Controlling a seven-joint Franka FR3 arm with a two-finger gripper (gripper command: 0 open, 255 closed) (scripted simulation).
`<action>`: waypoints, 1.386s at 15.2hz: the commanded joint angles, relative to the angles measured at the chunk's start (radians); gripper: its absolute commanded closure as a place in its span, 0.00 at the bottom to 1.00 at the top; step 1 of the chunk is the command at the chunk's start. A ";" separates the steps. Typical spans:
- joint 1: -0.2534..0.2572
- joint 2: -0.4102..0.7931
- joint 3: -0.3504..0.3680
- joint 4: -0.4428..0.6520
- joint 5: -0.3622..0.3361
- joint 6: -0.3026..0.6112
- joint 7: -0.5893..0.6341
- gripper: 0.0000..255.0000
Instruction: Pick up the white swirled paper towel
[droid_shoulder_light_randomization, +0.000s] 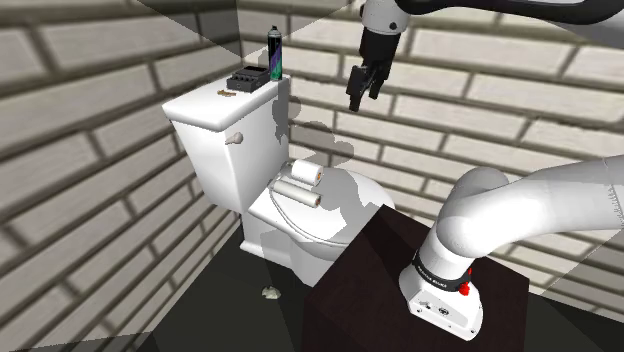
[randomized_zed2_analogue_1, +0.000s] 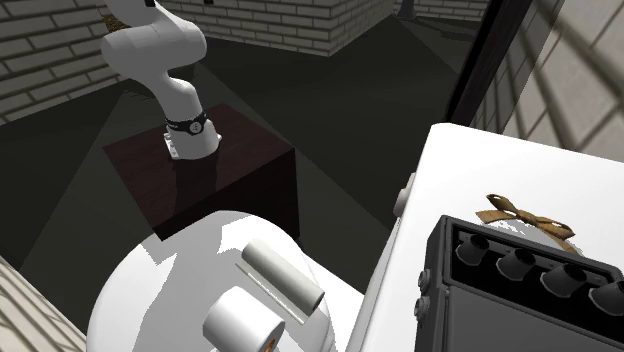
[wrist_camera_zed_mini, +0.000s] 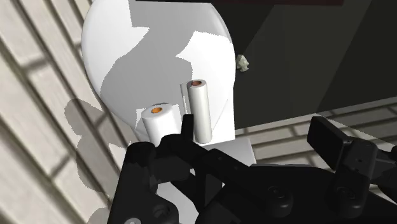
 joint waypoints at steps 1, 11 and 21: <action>0.000 0.000 0.000 0.000 0.000 0.000 0.000 0.00; -0.015 0.213 0.026 -0.150 -0.042 0.333 0.055 0.00; -0.052 0.553 0.054 -0.158 -0.127 0.648 0.145 0.00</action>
